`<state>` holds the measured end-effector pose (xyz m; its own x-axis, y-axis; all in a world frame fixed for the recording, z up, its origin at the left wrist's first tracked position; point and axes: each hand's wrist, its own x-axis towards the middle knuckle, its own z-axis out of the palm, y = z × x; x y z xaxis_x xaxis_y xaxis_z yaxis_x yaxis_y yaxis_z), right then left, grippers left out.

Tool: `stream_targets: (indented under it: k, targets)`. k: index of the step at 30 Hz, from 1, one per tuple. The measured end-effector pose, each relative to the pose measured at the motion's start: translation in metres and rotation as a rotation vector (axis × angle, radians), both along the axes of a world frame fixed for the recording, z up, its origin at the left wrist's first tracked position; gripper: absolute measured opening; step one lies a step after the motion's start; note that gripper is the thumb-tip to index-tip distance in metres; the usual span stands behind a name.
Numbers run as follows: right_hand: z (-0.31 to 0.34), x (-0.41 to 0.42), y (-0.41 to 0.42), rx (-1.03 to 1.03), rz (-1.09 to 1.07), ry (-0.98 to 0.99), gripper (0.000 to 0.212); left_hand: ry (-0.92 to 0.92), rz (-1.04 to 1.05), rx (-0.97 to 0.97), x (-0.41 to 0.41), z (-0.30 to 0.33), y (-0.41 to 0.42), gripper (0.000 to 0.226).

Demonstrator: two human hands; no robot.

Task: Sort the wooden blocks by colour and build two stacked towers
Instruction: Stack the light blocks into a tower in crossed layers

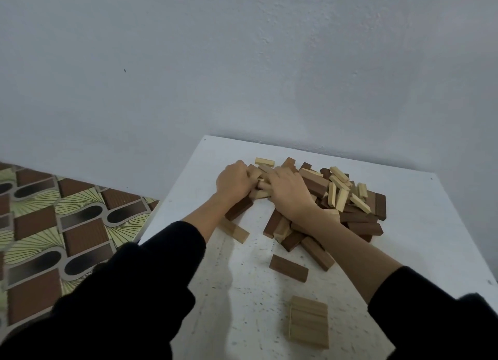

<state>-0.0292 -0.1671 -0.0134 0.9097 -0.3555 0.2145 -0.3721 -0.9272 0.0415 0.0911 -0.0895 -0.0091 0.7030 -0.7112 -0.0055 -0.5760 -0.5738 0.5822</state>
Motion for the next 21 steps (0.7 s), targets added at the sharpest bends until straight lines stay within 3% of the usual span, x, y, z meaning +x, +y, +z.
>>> stream_targets:
  k: [4, 7, 12, 17, 21]
  targets:
    - [0.020, 0.000, 0.010, 0.753, -0.232, -0.385, 0.013, 0.150, -0.015, -0.187, -0.006, 0.004, 0.017, 0.037]
    - [0.034, -0.003, 0.023, 1.112, -0.278, -0.449, 0.019, 0.181, -0.078, -0.222, -0.019, 0.010, 0.036, 0.022]
    - [0.039, -0.012, 0.054, 1.059, -0.232, -0.314, 0.028, 0.359, -0.061, -0.337, -0.041, 0.012, 0.080, 0.016]
    - [0.030, -0.022, 0.092, 1.067, -0.191, -0.078, 0.031, 0.483, -0.023, -0.290, -0.056, -0.010, 0.135, 0.014]
    - [0.013, -0.026, 0.123, 1.033, -0.161, 0.044, 0.028, 0.685, 0.055, -0.291, -0.070, -0.024, 0.167, 0.016]
